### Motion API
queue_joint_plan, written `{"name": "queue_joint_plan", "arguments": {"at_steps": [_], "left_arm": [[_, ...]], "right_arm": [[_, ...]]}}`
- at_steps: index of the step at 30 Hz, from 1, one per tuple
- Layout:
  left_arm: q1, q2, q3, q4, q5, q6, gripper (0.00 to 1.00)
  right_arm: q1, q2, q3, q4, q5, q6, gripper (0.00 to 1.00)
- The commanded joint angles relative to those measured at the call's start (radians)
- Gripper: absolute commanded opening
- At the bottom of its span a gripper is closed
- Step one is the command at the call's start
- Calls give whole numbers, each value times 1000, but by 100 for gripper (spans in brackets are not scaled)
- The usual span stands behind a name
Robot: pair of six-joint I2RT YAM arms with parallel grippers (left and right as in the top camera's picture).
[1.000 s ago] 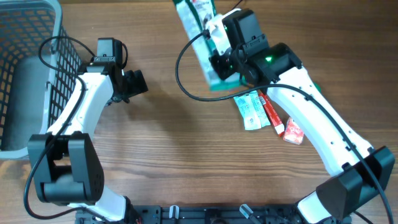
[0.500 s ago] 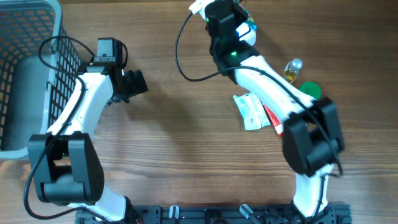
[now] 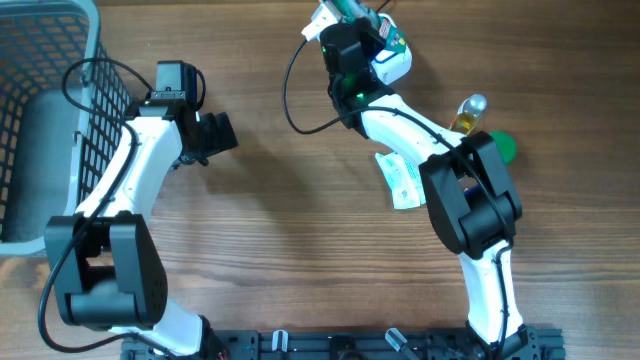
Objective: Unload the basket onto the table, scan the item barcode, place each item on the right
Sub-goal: 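Lift the gloves packet up to the white scanner with the right gripper, then lower the gloves packet onto the table center and open the right gripper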
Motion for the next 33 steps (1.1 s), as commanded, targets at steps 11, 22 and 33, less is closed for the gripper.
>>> {"name": "queue_joint_plan", "arguments": {"at_steps": [11,22,33], "left_arm": [[2,-2,6,0,-13,2,100],[2,-2,6,0,-13,2,100],[2,-2,6,0,-13,2,100]], "right_arm": [[-13,-22,11,-57,-25,304,4],[2,-497,11,-722,-439,846,4],[-13,-510,-235,-1177,-1013,1054,9]]}}
